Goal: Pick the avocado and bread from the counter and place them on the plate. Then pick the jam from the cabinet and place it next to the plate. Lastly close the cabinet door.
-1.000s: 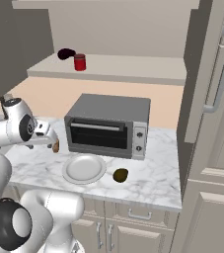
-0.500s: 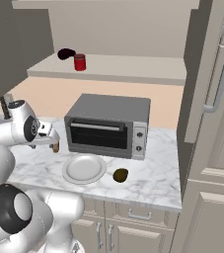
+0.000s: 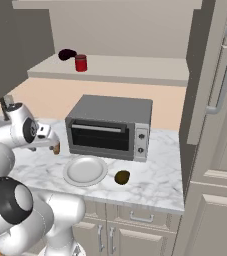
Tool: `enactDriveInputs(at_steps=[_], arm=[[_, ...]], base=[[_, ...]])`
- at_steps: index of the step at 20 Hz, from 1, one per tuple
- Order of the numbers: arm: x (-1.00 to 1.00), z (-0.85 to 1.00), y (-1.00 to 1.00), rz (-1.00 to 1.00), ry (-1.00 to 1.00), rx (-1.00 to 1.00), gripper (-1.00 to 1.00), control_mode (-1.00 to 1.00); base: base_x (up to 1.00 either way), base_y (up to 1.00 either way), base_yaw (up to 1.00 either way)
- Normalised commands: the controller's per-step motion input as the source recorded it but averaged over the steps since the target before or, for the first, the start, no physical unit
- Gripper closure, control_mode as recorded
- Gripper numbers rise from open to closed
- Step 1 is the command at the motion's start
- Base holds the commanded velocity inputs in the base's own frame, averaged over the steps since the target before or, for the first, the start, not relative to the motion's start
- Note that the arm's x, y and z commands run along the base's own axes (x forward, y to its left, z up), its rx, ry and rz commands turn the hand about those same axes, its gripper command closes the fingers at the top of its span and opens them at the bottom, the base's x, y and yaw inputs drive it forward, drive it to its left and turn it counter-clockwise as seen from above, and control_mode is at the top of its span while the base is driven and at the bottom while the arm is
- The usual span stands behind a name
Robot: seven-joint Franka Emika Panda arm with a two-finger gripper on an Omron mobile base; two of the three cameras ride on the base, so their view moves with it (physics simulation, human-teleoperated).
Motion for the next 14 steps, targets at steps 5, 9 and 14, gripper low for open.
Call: enactDriveInputs(at_steps=[5, 9, 14], arm=[[0.03, -0.05, 0.14, 0.0, 0.0, -0.12, -1.0, -1.0], [0.14, 0.0, 0.03, 0.0, 0.0, -0.01, -1.0, -1.0], [0.22, 0.0, 0.0, 0.0, 0.0, 0.0, -1.0, -1.0]], base=[[0.0, 0.0, 0.0], [0.0, 0.0, 0.0], [0.0, 0.0, 0.0]])
